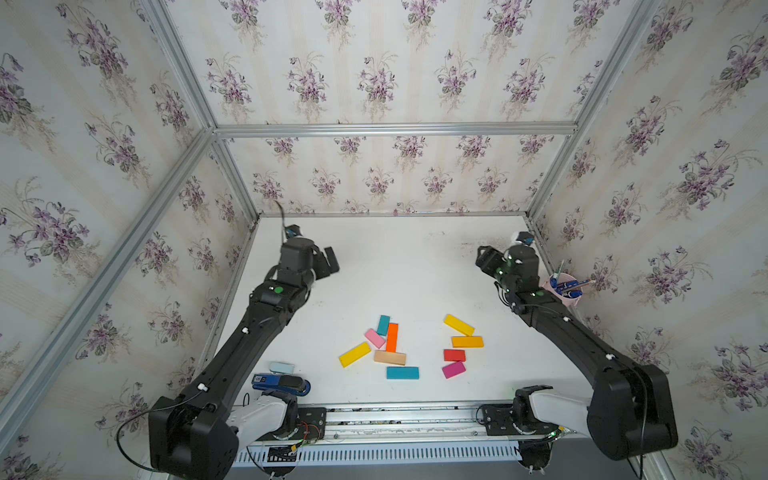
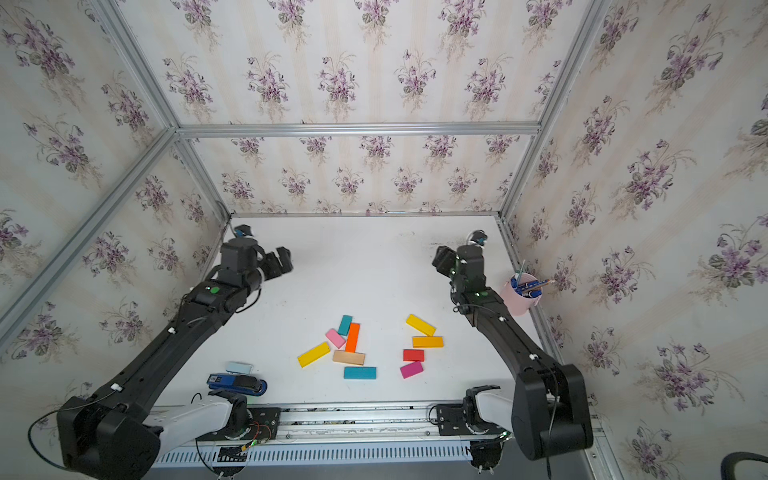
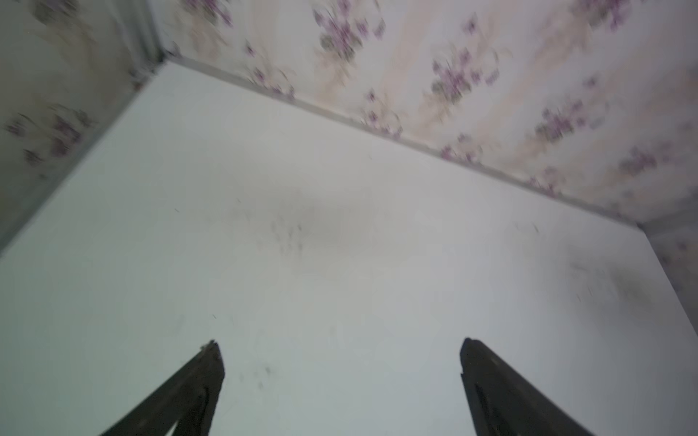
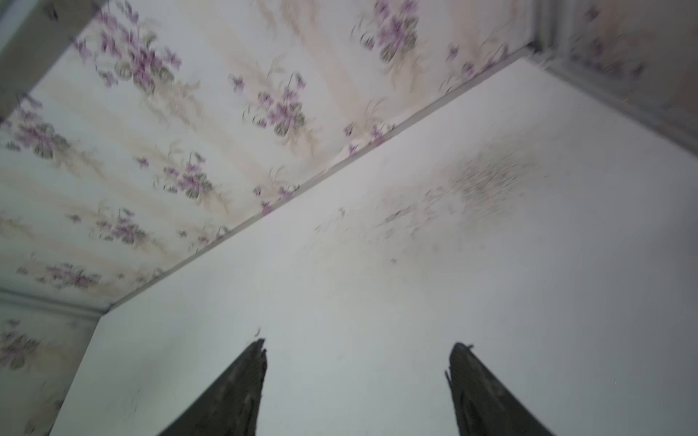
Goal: Assemble the letter h with building blocks
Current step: Pick up the building block from the center of the board.
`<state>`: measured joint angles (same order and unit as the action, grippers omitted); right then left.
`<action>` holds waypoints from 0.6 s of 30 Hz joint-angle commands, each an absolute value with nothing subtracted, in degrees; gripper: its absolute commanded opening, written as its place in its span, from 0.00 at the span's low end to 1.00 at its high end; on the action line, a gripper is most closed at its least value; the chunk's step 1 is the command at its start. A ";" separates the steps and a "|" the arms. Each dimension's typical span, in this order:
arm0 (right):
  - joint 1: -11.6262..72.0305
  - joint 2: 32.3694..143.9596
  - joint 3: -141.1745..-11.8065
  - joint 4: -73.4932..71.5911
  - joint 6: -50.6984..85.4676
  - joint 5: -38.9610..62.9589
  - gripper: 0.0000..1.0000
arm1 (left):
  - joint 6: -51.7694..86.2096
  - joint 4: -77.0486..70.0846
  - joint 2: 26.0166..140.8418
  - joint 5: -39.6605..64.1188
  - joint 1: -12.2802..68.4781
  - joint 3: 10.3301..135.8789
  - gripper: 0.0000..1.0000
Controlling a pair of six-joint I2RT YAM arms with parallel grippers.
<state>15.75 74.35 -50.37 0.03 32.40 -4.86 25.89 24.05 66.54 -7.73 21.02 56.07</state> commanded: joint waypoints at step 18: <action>50.54 94.12 -60.72 26.41 48.16 -1.46 0.57 | 39.42 45.91 68.17 -10.93 29.38 55.65 0.69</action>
<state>47.16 91.15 -59.55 26.63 46.41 -2.96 38.46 43.72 69.82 -10.35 31.68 56.75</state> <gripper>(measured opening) 0.568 0.687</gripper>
